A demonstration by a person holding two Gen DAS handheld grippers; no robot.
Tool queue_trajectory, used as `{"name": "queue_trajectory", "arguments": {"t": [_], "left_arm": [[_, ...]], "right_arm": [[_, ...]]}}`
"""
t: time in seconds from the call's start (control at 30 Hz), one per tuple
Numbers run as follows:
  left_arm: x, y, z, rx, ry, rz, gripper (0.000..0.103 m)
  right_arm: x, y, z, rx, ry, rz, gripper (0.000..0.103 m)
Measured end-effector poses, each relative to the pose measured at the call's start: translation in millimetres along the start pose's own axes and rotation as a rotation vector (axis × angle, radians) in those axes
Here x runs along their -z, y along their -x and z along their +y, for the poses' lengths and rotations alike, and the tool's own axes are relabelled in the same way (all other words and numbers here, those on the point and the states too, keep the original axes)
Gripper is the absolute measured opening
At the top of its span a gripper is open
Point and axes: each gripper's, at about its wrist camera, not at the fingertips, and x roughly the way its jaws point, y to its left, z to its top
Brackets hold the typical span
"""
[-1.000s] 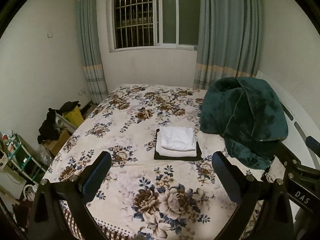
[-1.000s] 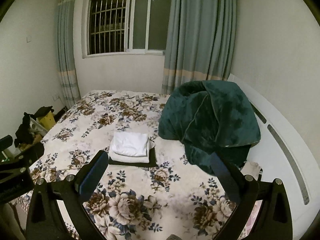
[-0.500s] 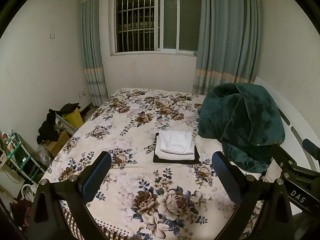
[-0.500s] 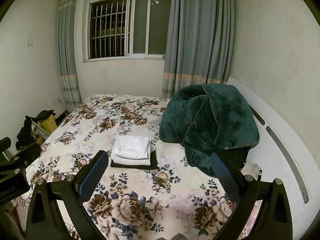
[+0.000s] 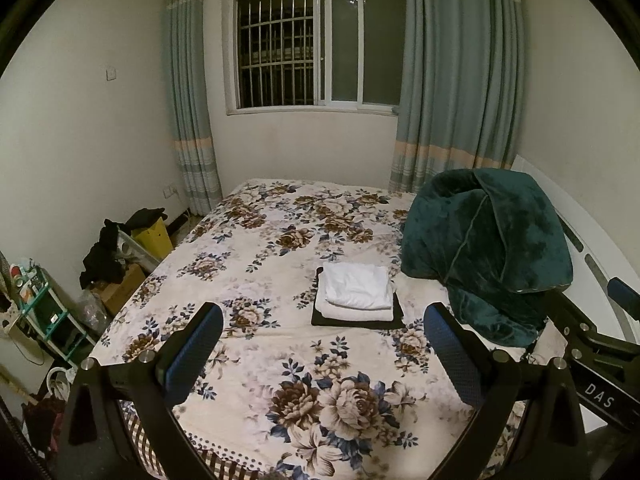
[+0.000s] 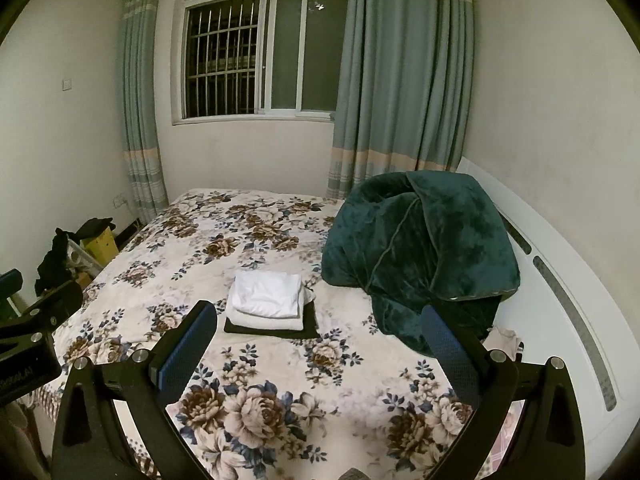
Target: Fold small clothes
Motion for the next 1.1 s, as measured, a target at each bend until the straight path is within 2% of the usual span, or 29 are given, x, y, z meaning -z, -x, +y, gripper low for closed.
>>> {"name": "queue_trajectory", "arguments": {"t": [1.1], "left_arm": [[-2.6, 10.8, 1.0, -0.013, -0.006, -0.007, 0.103]], "right_arm": [[2.4, 11.4, 2.2, 0.003, -0.002, -0.011, 0.103]]}}
